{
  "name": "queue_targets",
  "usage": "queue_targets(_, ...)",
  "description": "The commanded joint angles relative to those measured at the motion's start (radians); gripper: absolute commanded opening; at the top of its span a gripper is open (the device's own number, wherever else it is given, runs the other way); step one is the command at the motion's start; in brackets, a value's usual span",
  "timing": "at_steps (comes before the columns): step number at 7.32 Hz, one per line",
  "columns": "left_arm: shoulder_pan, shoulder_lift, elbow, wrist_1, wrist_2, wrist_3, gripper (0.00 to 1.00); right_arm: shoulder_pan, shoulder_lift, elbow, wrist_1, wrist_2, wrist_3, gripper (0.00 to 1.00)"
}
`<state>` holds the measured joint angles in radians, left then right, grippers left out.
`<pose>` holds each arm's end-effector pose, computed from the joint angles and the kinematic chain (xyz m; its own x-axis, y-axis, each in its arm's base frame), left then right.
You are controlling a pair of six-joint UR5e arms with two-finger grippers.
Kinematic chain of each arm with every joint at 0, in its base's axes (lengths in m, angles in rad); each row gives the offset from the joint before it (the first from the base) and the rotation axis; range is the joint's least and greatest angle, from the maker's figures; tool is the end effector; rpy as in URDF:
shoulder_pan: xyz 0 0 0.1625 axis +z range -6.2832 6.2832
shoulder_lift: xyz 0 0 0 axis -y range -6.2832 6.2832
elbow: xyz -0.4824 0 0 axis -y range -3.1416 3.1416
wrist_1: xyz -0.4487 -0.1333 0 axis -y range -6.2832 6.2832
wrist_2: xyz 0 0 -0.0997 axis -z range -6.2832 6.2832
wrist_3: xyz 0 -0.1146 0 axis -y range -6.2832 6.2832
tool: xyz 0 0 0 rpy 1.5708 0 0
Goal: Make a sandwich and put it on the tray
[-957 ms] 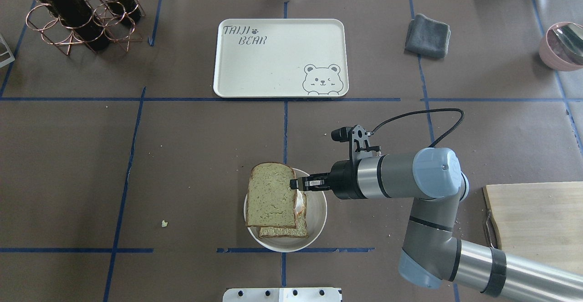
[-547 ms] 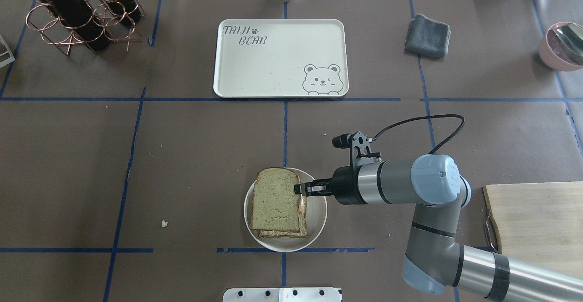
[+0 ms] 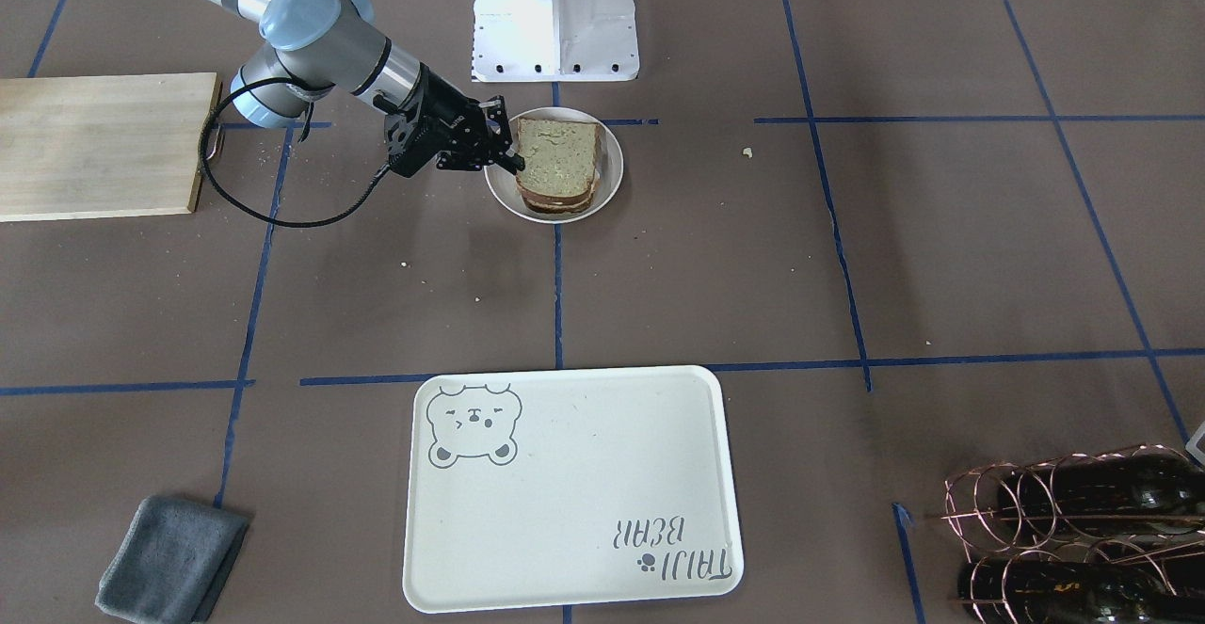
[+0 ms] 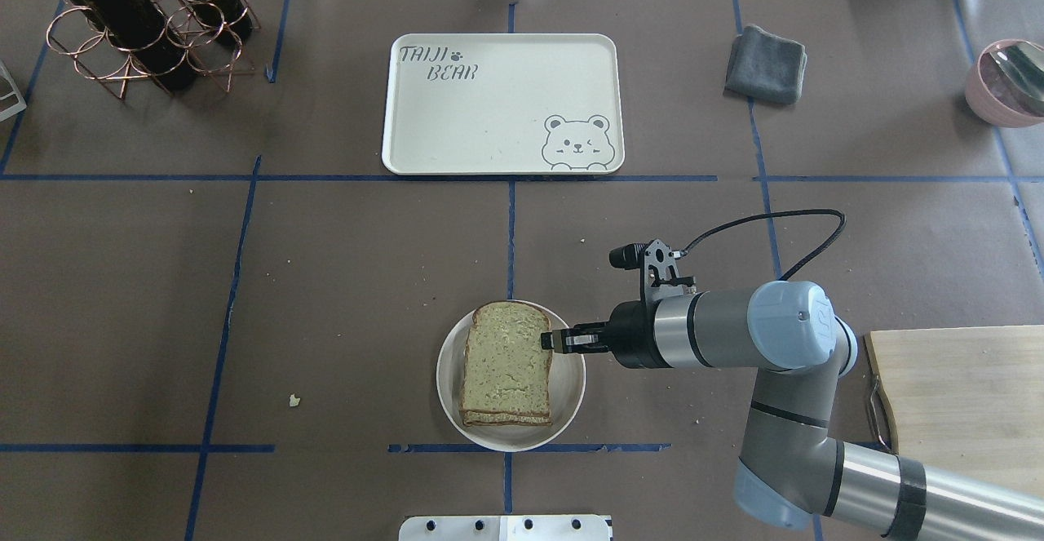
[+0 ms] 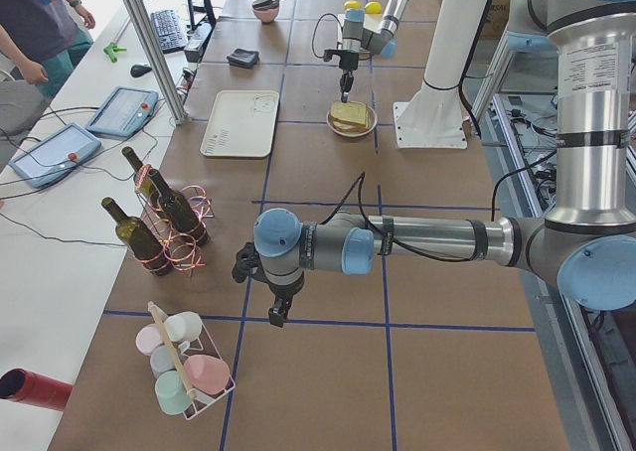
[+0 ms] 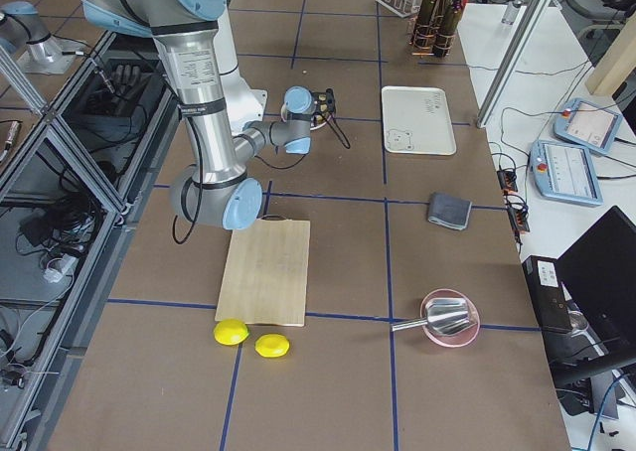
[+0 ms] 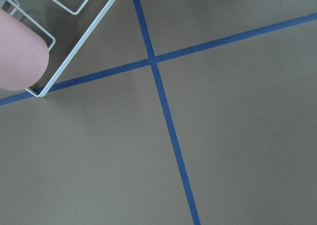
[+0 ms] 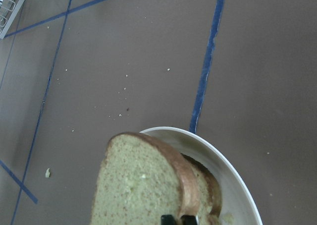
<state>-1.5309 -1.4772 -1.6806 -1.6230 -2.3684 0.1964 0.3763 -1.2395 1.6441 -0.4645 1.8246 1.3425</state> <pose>-0.0310 -0.5101 0.7086 0.6748 0.2698 -0.6869 -0.1748 0.9627 0.2064 -0.5997 -0.3493 0.3492 0.0820 -0.2032 0.9757 -0.1068 0.9716 0.2113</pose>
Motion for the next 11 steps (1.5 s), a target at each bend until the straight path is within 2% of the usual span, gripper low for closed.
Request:
queue_targets(1, 0.000, 0.000, -0.002, 0.000, 0.000, 0.000, 1.00, 0.028, -0.003, 0.014, -0.064, -0.007, 0.000, 1.00)
queue_targets(2, 0.000, 0.000, -0.007, -0.002, 0.000, 0.000, 1.00, 0.050, 0.005, 0.044, -0.171, -0.004, 0.000, 1.00)
queue_targets(3, 0.000, -0.009, -0.011, -0.002, -0.002, 0.000, 1.00, 0.125, 0.011, 0.092, -0.332, 0.054, -0.005, 1.00)
queue_targets(4, 0.000, -0.012, -0.060, 0.002, 0.000, 0.000, 1.00, 0.209, 0.020, 0.133, -0.490, 0.136, -0.047, 1.00)
queue_targets(5, 0.000, -0.005, -0.145, 0.008, 0.001, -0.002, 1.00, 0.272, 0.018, 0.161, -0.619, 0.171, -0.154, 1.00)
queue_targets(6, 0.006, -0.015, -0.168, 0.003, 0.003, -0.003, 1.00, 0.350, 0.015, 0.169, -0.714, 0.224, -0.258, 1.00)
queue_targets(8, 0.008, -0.112, -0.220, -0.003, 0.006, -0.018, 1.00, 0.507, -0.017, 0.183, -0.857, 0.312, -0.496, 1.00)
queue_targets(9, 0.006, -0.176, -0.218, -0.068, 0.012, -0.018, 1.00, 0.574, -0.087, 0.183, -0.873, 0.330, -0.645, 1.00)
queue_targets(10, 0.008, -0.182, -0.200, -0.174, 0.002, -0.029, 1.00, 0.663, -0.174, 0.180, -0.875, 0.385, -0.830, 1.00)
queue_targets(11, 0.011, -0.187, -0.180, -0.305, -0.020, -0.152, 1.00, 0.784, -0.245, 0.174, -0.887, 0.457, -0.979, 1.00)
